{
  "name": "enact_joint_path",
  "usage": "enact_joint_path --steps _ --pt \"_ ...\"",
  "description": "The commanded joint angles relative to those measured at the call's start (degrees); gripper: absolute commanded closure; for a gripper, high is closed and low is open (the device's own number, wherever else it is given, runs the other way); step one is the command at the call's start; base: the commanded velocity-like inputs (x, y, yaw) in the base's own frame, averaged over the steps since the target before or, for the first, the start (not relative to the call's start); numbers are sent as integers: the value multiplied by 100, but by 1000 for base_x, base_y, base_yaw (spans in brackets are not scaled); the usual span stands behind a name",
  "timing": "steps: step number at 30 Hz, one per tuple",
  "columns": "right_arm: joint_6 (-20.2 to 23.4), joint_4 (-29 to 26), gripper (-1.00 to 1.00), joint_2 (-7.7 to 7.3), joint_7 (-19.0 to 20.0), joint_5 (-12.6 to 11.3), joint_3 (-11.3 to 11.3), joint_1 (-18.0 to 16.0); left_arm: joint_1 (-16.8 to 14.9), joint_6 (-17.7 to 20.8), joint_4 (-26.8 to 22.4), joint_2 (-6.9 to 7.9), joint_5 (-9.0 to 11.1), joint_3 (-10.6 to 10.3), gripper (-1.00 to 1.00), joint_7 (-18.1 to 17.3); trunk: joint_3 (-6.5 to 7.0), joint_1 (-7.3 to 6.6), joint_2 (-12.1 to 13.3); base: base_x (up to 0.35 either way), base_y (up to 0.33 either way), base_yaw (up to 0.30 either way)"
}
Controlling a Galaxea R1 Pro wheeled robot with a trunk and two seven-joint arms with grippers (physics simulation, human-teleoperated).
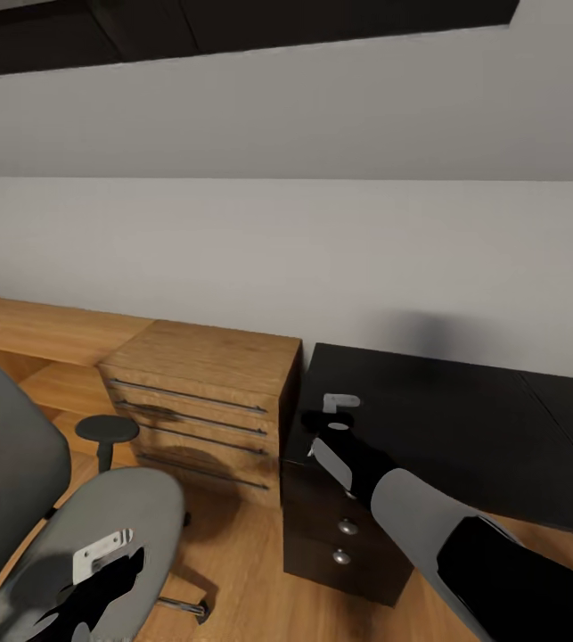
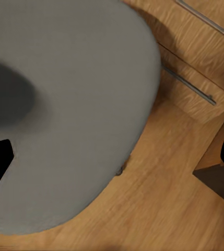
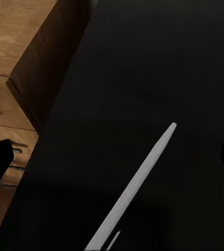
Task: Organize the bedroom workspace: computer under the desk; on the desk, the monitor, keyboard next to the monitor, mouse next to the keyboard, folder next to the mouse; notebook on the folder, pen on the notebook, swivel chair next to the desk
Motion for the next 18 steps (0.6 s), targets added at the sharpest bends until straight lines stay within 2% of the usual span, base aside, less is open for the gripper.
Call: enact_joint_path --steps 1,7,18 --pt "36 -5 -100 0 -41 -5 34 -7 -2 28 -9 -3 57 3 -100 37 -6 0 -4 0 0 261" --pt "37 -5 -100 0 -43 -5 31 -7 -2 31 -8 -2 58 3 -100 37 -6 0 -4 0 0 232" --pt "41 15 -100 0 -46 -5 17 -7 -2 29 -1 -2 50 3 -100 34 -6 0 -4 0 0 26"
